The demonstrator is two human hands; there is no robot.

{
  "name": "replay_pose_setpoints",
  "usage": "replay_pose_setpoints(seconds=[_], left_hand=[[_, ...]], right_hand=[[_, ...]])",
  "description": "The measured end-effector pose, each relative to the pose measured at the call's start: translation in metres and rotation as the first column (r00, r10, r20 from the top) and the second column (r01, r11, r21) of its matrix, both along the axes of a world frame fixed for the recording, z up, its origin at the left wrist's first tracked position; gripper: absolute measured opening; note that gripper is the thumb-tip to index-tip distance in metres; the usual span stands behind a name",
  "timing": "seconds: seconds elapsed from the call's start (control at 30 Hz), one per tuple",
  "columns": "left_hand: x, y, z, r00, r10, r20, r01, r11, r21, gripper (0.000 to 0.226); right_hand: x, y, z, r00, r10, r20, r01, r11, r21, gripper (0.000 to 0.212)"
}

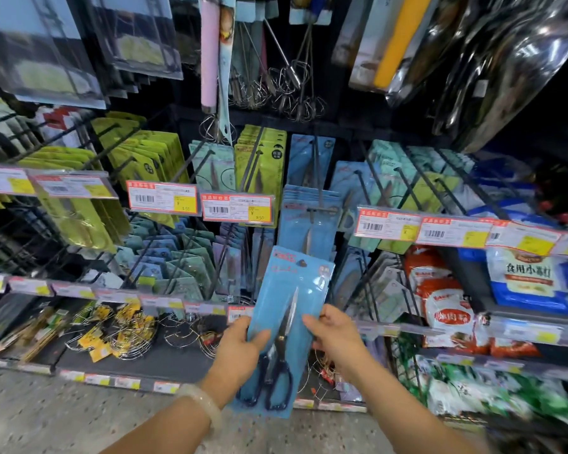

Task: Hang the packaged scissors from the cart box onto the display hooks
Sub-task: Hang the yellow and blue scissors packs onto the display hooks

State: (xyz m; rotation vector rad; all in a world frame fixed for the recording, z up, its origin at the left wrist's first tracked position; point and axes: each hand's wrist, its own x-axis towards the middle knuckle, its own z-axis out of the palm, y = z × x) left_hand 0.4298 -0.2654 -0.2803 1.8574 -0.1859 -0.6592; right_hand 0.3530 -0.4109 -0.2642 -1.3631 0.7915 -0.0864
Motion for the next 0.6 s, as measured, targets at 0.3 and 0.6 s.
replay_pose_setpoints(seconds=[0.3,0.6], left_hand=[[0.034,-0.065,0.027,0.996,-0.036,0.081,0.033,0.999,0.041,0.014],[0.06,-0.085,0.022,0.996,-0.071,0.062,0.065,0.993,0.093,0.025]], right_hand=[[0.032,-0.041,0.045,0.997,-0.074,0.009,0.073,0.948,-0.309,0.01],[0.063,-0.053,0.032,0.985,-0.15,-0.084,0.097,0.888,-0.45,0.019]])
